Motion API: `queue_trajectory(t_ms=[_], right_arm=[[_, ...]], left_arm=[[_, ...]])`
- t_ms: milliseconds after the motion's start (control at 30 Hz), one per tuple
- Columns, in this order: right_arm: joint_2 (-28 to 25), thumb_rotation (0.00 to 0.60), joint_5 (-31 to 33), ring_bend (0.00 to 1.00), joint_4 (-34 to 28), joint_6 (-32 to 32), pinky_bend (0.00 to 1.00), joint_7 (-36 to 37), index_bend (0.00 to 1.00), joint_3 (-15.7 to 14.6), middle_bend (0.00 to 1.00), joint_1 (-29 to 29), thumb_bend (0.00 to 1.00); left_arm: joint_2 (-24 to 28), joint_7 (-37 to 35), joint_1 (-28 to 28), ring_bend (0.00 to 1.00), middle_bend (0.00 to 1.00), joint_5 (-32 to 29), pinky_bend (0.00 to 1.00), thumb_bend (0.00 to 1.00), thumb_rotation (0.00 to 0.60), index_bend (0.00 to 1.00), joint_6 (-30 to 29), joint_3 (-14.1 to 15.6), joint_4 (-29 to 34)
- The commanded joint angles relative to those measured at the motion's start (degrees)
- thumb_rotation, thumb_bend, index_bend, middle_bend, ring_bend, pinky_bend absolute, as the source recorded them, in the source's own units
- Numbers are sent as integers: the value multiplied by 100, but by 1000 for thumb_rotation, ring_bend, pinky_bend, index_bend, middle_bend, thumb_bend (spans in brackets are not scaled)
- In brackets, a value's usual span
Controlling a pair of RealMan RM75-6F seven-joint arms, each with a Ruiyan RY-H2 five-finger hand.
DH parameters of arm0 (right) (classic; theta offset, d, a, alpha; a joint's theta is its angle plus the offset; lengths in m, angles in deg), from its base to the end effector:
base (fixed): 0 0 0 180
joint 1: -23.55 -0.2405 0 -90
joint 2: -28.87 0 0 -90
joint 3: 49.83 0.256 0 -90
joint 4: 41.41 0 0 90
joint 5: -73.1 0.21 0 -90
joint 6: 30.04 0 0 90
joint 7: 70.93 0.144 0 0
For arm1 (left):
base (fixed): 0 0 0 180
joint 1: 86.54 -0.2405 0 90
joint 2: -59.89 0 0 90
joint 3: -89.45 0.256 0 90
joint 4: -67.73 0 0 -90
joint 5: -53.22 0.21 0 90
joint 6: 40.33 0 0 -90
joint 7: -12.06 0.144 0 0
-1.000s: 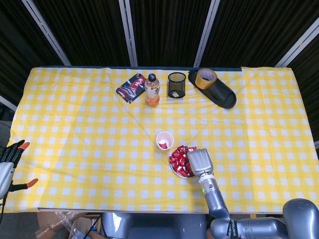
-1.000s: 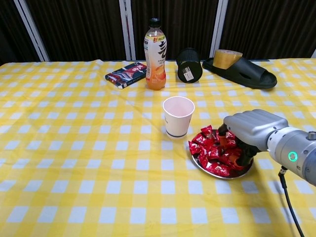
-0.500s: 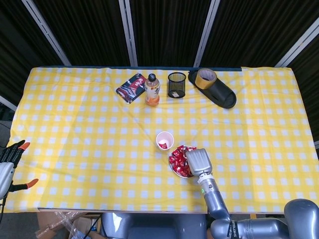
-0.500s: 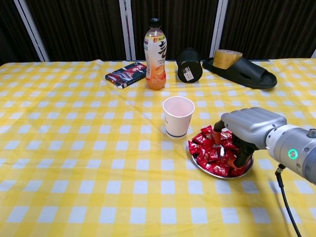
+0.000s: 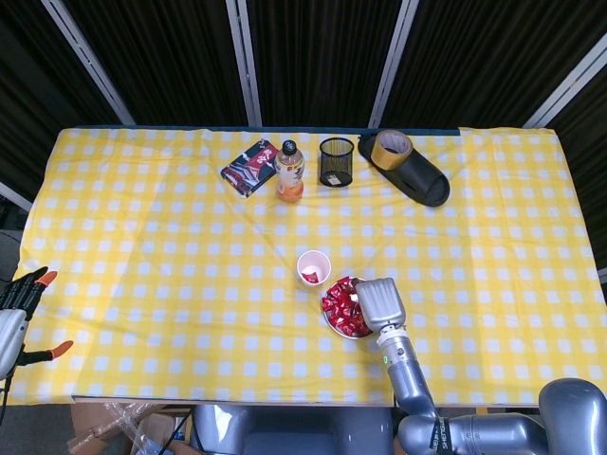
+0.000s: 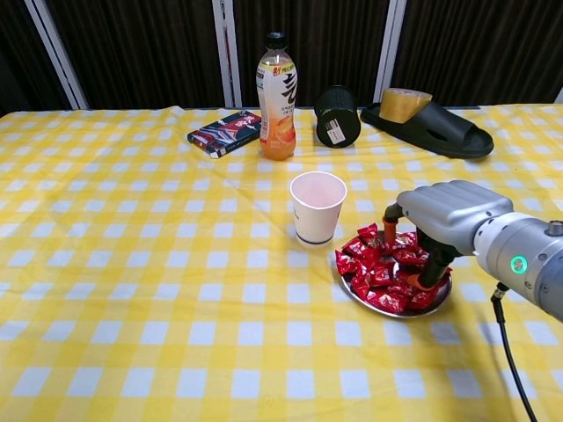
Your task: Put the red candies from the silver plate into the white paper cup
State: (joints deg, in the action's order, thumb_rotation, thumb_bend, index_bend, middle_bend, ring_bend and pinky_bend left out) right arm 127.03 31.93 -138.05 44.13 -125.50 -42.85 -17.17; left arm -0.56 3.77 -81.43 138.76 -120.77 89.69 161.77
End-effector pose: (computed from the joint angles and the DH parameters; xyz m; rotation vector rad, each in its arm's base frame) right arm -0.1420 -0.2833 -0.0506 1.7702 -0.9124 0.5557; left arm -0.3199 0.1698 0.1599 -1.4010 -1.0907 -0.8965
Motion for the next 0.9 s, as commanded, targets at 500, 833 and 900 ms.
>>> queue_trajectory(t_ms=[500,833,900], right_arm=[[-37,600,118,1000,200,-207,953,147,465,-6,972,62,335],[65,600,18,1000,294,-240,953,230,525,-16,972,67,543],[60,600,12,1000,292,-235,953,230,529,-10,972,69,558]], left_arm=[[-5,22,-4,0,0,-2,0,16,600,0,0,5,16],[-4,-13,0,0,0,1,0,16,600,0,3,2,1],[-1,-21,2,0,0,-1,0,16,600,0,8,2,-2]])
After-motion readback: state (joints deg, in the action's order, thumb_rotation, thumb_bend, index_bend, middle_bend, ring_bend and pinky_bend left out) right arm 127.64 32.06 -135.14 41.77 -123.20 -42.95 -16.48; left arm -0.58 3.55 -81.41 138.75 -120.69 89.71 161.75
